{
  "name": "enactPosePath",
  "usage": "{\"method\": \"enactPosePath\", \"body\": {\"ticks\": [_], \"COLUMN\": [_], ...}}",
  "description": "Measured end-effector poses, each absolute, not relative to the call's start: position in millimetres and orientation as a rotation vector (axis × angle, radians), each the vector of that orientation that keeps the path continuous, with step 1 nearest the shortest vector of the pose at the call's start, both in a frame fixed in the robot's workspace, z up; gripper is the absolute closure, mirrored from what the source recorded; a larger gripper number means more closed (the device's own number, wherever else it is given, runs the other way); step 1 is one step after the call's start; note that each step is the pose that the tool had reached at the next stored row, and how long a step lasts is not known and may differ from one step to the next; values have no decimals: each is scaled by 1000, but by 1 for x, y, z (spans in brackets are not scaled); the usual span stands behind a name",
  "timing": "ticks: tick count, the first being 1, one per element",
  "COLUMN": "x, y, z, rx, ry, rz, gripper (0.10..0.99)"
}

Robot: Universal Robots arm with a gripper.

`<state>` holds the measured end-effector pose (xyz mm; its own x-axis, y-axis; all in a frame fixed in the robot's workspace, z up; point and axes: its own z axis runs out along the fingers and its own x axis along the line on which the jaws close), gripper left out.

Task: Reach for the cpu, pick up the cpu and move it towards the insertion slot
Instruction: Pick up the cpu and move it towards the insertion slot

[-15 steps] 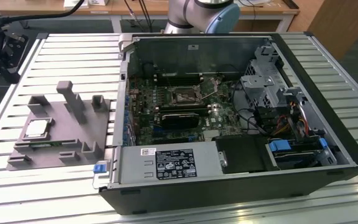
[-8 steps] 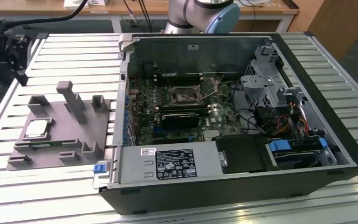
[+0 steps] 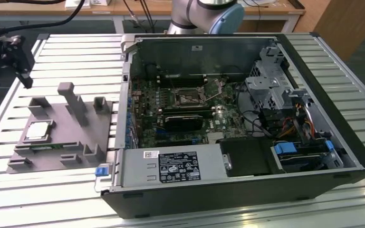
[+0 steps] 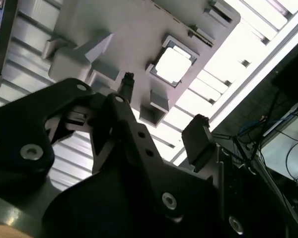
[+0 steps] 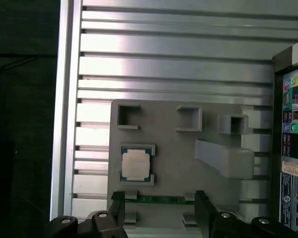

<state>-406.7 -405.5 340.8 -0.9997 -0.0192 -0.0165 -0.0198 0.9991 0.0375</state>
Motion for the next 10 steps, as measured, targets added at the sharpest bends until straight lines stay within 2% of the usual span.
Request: {"method": "enactPosePath", "body": {"ticks": [1,2,3,4,5,10], "x": [-407,-408,-408,-409,-409,-409], "y": [-405,-405,-406,-406,-406,-405], "z": [339,337,335,334,332,323], "rx": [-30,-31,-31,-31,-31,-31], "ry": [3124,3122,3121,3121,3121,3120], "rz": [59,59,59,59,59,59], "gripper": [384,384,325,325,263,263]}}
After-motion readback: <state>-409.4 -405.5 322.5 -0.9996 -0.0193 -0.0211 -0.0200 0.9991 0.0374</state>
